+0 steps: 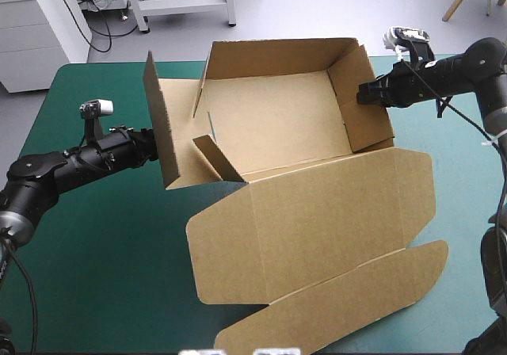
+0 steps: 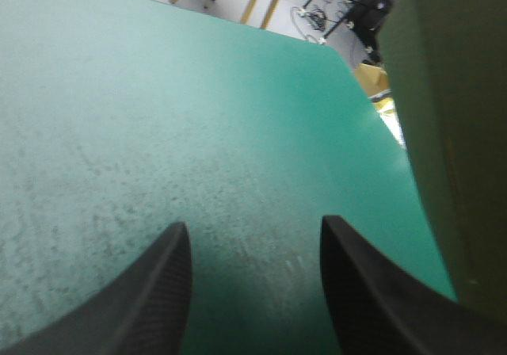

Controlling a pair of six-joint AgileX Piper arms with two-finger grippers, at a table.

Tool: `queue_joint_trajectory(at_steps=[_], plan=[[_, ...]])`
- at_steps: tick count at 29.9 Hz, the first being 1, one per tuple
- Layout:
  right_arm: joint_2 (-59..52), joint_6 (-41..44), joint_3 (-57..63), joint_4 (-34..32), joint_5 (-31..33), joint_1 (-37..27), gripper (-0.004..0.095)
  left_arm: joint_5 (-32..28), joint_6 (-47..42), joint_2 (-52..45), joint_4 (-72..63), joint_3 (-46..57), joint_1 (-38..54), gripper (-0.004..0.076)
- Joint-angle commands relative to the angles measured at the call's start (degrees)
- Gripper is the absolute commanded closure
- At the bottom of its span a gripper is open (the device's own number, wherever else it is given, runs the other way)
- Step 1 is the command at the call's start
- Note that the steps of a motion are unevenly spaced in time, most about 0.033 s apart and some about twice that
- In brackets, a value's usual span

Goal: Fold the box

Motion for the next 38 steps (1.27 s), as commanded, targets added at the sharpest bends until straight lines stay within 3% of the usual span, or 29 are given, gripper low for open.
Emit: queue_joint_trajectory(at_steps=[1, 12, 30, 38], plan=[[-3.1, 0.1, -1.8, 3.6, -1.9, -0.4, 0.0927, 6.0, 0.6, -1.4, -7.7, -3.5, 0.1, 0.0317], [-3.1, 0.3, -1.8, 3.6, -2.9, -0.4, 0.0927, 15.9, -4.4, -1.4, -11.7, -11.6, -0.1, 0.0318], [-3.1, 1.8, -1.8, 4.3, -3.9, -0.4, 0.0927, 7.8, -8.5, -1.4, -11.9, -17.6, -10.4, 0.0309], [-3.1, 5.9, -1.8, 3.3, -4.3, 1.1, 0.0925, 5.0, -14.9, -1.4, -4.0, -17.6, -10.8, 0.0309]])
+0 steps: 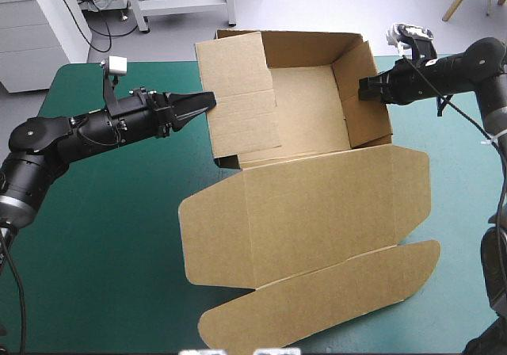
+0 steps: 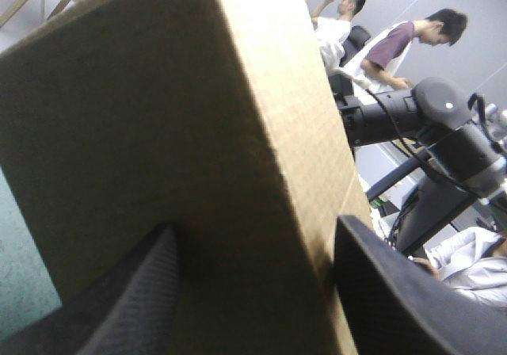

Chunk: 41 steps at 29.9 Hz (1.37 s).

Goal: Fold the box

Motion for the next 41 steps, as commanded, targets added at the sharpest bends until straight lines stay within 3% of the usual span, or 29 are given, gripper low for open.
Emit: queue_joint_trajectory(at_steps=[1, 10, 14, 28, 34, 41], plan=[[-3.1, 2.7, -1.8, 3.3, -2.7, 1.4, 0.0925, -1.0, -3.6, -1.4, 1.6, -1.8, -0.5, 0.0309], [-2.9, 8.1, -1.8, -3.5, -6.8, 7.5, 0.0925, -1.0, -12.3, 1.6, 14.6, -6.2, -2.2, 0.0311], [-2.5, 9.9, -1.8, -3.9, -7.0, 8.3, 0.0925, 2.0, -22.0, 5.1, 31.3, -12.8, -4.5, 0.0318], [-2.5, 17.8, -1.7, -11.9, -10.2, 11.8, 0.0920, 11.5, -39.8, 17.8, 59.7, -33.2, -11.9, 0.0361], [-1.9, 22.2, -1.7, -18.1, -12.9, 15.3, 0.0920, 14.6, -42.9, 22.2, 67.5, -39.3, -15.0, 0.0480], [1.2, 24.3, -1.7, -20.6, -12.6, 17.3, 0.0919, 15.7, -46.5, 25.2, 75.6, -40.9, -17.2, 0.0696]])
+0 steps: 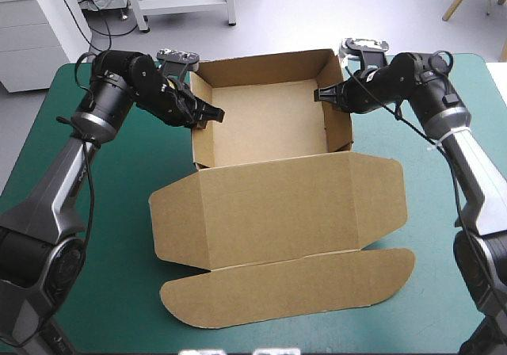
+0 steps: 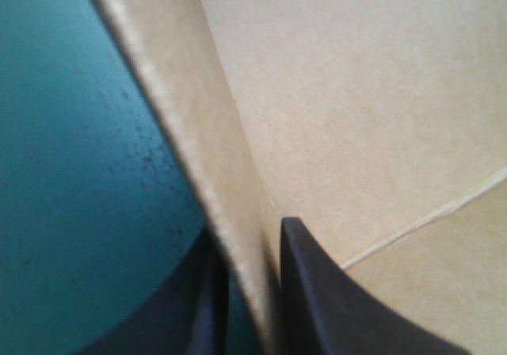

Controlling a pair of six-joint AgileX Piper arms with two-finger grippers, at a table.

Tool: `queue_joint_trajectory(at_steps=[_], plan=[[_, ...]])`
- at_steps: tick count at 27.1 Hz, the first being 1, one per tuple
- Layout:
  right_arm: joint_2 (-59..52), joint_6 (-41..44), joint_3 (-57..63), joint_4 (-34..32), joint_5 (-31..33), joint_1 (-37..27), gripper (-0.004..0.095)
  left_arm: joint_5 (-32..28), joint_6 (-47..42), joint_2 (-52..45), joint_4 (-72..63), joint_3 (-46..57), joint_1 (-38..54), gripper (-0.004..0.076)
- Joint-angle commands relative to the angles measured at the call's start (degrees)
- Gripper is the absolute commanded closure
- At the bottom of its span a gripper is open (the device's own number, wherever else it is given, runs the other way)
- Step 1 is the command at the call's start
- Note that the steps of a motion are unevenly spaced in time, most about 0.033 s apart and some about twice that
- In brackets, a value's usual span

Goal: Fold the box

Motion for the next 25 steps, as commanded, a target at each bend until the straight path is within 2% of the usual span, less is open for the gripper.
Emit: queue_joint_trajectory(at_steps=[1, 7, 12, 18, 25], plan=[[-1.2, 1.3, -1.7, 2.5, -2.2, 1.5, 0.0919, 0.2, -0.4, -1.5, -0.1, -2.0, -1.4, 0.0715], [2.0, 3.4, -1.7, -3.3, -1.6, 5.0, 0.0919, -1.6, -0.9, 0.6, -0.4, -2.1, -2.0, 0.0734], [4.7, 4.2, -1.7, -4.2, -0.8, 6.0, 0.0911, -2.6, -1.6, 3.1, -0.1, -2.1, -3.0, 0.0734], [6.8, 4.2, -1.7, -7.7, 1.9, 6.0, 0.0911, -3.8, -1.6, 6.9, 6.4, -2.1, -4.5, 0.0734], [7.4, 4.5, -1.7, -7.2, 1.3, 6.0, 0.0912, -6.9, -2.3, 8.3, 13.7, -2.1, -4.7, 0.0734]])
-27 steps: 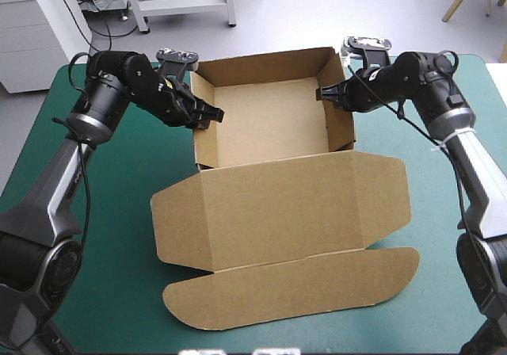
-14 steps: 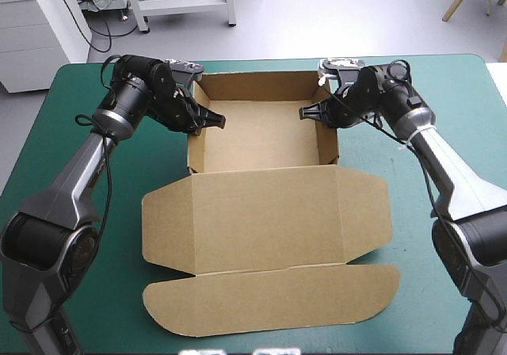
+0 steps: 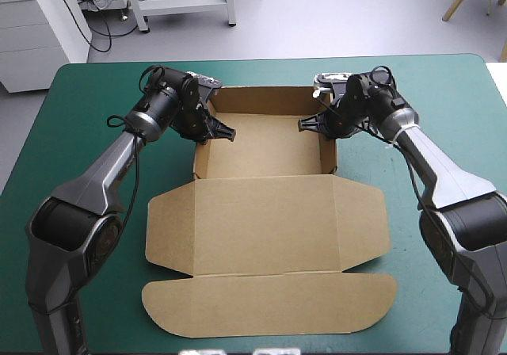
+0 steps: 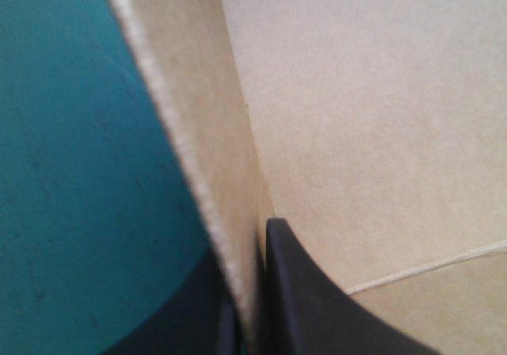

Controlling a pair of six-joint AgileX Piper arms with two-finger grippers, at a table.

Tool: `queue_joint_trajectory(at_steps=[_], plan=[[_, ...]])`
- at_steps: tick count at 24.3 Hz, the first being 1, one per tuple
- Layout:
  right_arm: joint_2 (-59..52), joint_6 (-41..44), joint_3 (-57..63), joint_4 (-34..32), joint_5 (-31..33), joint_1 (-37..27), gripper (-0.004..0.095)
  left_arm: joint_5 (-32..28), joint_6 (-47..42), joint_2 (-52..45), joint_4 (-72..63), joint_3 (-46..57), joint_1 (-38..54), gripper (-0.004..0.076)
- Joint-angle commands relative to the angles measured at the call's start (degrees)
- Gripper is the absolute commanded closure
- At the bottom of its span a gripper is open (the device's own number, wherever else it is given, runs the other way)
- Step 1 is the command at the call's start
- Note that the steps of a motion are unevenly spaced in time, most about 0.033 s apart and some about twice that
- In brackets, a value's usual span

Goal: Fold the box

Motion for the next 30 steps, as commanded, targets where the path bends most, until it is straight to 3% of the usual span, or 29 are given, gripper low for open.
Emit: queue_joint_trajectory(at_steps=[1, 7, 9, 12, 13, 17, 19, 30], plan=[[-2.5, -1.8, -1.7, 3.4, -0.7, 0.8, 0.0912, -3.8, 1.2, -2.7, 2.7, -2.0, -1.1, 0.0734], [-2.2, -1.6, -1.7, 3.6, -1.3, 0.8, 0.0905, -5.2, -1.8, -0.9, 3.4, -1.6, -1.1, 0.0732], [-2.2, -2.1, -1.7, 3.6, -1.3, 0.8, 0.0836, -6.1, -2.2, -0.8, 1.8, -1.6, -1.1, 0.0696], [-2.2, -2.3, -1.7, 3.6, -1.3, 0.8, 0.0641, -6.1, -2.2, -0.8, 1.8, -1.6, -1.1, 0.0495], [-2.2, -2.3, -1.7, 3.6, -1.6, 0.8, 0.0528, -5.8, -2.1, -0.8, 1.8, -1.6, -1.1, 0.0384], [-2.4, -2.1, -1.9, 3.6, -1.3, 0.8, 0.0263, -4.2, -2.1, -1.0, 1.9, -1.7, -1.1, 0.0161], [-2.5, -2.1, -2.1, 3.6, -0.4, 0.8, 0.0225, -2.9, -2.1, -1.4, 2.3, -1.7, -1.1, 0.0143], [-8.6, -2.1, -5.5, 1.3, 4.8, 0.8, 0.0233, -2.0, -1.2, -12.6, 5.6, -1.7, -1.1, 0.0200]])
